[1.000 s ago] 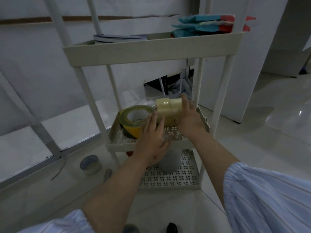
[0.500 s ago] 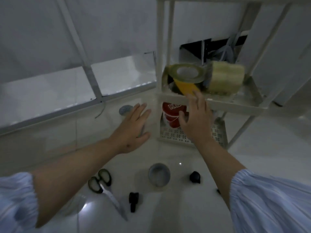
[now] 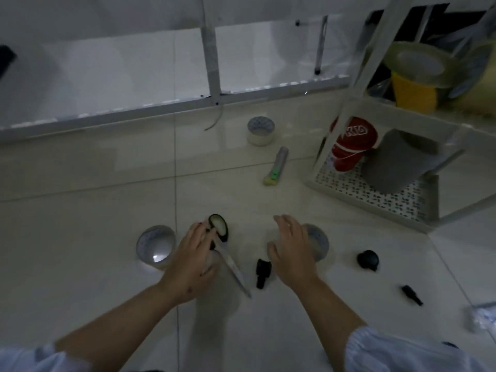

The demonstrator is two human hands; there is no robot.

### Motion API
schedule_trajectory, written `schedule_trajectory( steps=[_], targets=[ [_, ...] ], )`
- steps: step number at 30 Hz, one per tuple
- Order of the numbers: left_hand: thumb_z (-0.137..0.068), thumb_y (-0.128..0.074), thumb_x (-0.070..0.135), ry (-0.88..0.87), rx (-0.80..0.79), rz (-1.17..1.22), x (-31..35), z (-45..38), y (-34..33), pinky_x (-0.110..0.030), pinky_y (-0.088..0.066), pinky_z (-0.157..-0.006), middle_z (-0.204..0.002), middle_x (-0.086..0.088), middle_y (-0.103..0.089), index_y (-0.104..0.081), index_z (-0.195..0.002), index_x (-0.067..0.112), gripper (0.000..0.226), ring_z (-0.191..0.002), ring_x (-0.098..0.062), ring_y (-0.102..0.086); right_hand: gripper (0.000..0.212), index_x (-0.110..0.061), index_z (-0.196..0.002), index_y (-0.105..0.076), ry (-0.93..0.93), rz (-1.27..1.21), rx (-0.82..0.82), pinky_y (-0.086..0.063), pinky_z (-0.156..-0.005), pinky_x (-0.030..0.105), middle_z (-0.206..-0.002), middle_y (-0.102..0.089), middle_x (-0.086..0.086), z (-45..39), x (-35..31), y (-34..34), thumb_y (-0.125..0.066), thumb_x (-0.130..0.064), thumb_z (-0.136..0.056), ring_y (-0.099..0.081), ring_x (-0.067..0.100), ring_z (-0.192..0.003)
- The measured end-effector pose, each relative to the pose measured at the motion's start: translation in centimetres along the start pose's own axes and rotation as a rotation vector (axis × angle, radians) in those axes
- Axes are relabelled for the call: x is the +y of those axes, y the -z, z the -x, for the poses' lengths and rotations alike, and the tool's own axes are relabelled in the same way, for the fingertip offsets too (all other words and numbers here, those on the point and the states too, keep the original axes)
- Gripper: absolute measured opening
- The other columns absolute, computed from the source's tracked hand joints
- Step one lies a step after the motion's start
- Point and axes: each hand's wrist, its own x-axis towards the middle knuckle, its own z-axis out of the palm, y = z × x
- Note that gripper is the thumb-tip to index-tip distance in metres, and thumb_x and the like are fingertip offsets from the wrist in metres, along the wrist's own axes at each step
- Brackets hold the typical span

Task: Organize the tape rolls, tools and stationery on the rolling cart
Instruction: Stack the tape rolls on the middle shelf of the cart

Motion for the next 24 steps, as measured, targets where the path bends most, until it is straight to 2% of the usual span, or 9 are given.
schedule_trajectory(
  steps=[2, 6, 9, 11, 13, 17, 21, 22, 24],
  targets=[
    [-0.076, -0.030, 0.050, 0.094, 0.057, 0.019, -2.1, 2.0, -0.6, -0.040, -0.004, -0.116, -0.151, -0.003, 0.000, -0.017, -0.144, 0.007, 0.082, -0.140, -0.017, 0.010, 0.053, -0.014, -0.138, -0.027, 0.034, -0.004, -0.049, -0.028, -0.107, 0.039, -0.146, -0.027, 0.010, -0.2, -1.4, -1.5, -0.047, -0.019, -0.090, -0.027, 0.029, -0.131],
    [-0.076, -0.036, 0.044, 0.260, 0.114, -0.006, -6.1, 4.1, -0.6, -0.054, -0.017, -0.109, -0.149, -0.025, -0.021, -0.028, -0.138, 0.004, 0.074, -0.138, -0.034, -0.006, 0.055, -0.012, -0.139, -0.026, 0.095, -0.039, -0.148, -0.029, -0.106, 0.038, -0.145, -0.029, 0.010, -0.9, -4.5, -4.5, -0.048, -0.017, -0.089, -0.030, 0.031, -0.128],
    [-0.072, -0.036, 0.047, 0.359, 0.182, 0.043, -6.8, 4.2, 0.1, -0.051, -0.012, -0.110, -0.150, -0.028, -0.015, -0.026, -0.140, 0.001, 0.082, -0.138, -0.042, -0.004, 0.058, -0.010, -0.140, -0.023, 0.152, -0.079, -0.236, -0.030, -0.106, 0.039, -0.144, -0.030, 0.011, -1.2, -6.9, -6.7, -0.047, -0.015, -0.088, -0.031, 0.032, -0.127],
    [-0.072, -0.040, 0.048, 0.414, 0.231, 0.120, -6.5, 4.0, 0.4, -0.046, -0.006, -0.111, -0.152, -0.025, -0.008, -0.020, -0.143, 0.001, 0.087, -0.140, -0.042, 0.000, 0.059, -0.008, -0.142, -0.018, 0.158, -0.137, -0.316, -0.022, -0.111, 0.037, -0.149, -0.024, 0.011, -1.3, -8.5, -8.0, -0.046, -0.013, -0.090, -0.025, 0.031, -0.133],
    [-0.071, -0.042, 0.047, 0.462, 0.245, 0.170, -6.5, 3.8, 0.6, -0.045, -0.008, -0.113, -0.154, -0.021, -0.006, -0.016, -0.144, 0.004, 0.089, -0.141, -0.039, -0.002, 0.060, -0.004, -0.141, -0.017, 0.198, -0.188, -0.355, -0.013, -0.114, 0.033, -0.150, -0.022, 0.014, -1.5, -9.7, -9.2, -0.046, -0.009, -0.090, -0.021, 0.028, -0.138],
    [-0.068, -0.043, 0.047, 0.470, 0.234, 0.060, -8.6, 3.3, 0.6, -0.046, -0.027, -0.110, -0.145, -0.019, -0.036, -0.033, -0.138, 0.008, 0.081, -0.134, -0.037, -0.030, 0.056, 0.002, -0.136, -0.030, 0.224, -0.319, -0.494, -0.017, -0.109, 0.020, -0.143, -0.036, 0.020, -1.7, -11.5, -10.9, -0.049, -0.001, -0.084, -0.033, 0.029, -0.133],
    [-0.068, -0.049, 0.053, 0.458, 0.216, 0.025, -9.8, 2.5, 1.0, -0.044, -0.037, -0.101, -0.133, -0.012, -0.051, -0.039, -0.133, 0.011, 0.079, -0.120, -0.033, -0.048, 0.055, -0.009, -0.133, -0.037, 0.183, -0.470, -0.548, -0.031, -0.111, 0.036, -0.136, -0.045, 0.012, -1.5, -12.6, -11.7, -0.043, -0.017, -0.079, -0.041, 0.019, -0.127],
    [-0.066, -0.051, 0.055, 0.453, 0.230, 0.050, -9.8, 2.2, 1.2, -0.045, -0.040, -0.099, -0.129, -0.012, -0.054, -0.041, -0.132, 0.010, 0.081, -0.117, -0.032, -0.051, 0.055, -0.009, -0.134, -0.035, 0.171, -0.482, -0.536, -0.029, -0.112, 0.030, -0.138, -0.043, 0.009, -1.5, -12.6, -11.3, -0.042, -0.017, -0.080, -0.037, 0.013, -0.129],
    [-0.062, -0.053, 0.057, 0.457, 0.266, 0.141, -9.4, 1.6, 1.6, -0.048, -0.045, -0.095, -0.124, -0.016, -0.058, -0.043, -0.132, 0.005, 0.088, -0.111, -0.035, -0.055, 0.055, -0.007, -0.134, -0.027, 0.180, -0.481, -0.506, -0.020, -0.104, 0.002, -0.135, -0.032, -0.005, -1.7, -11.9, -10.3, -0.044, -0.005, -0.082, -0.027, -0.005, -0.125]
  ],
)
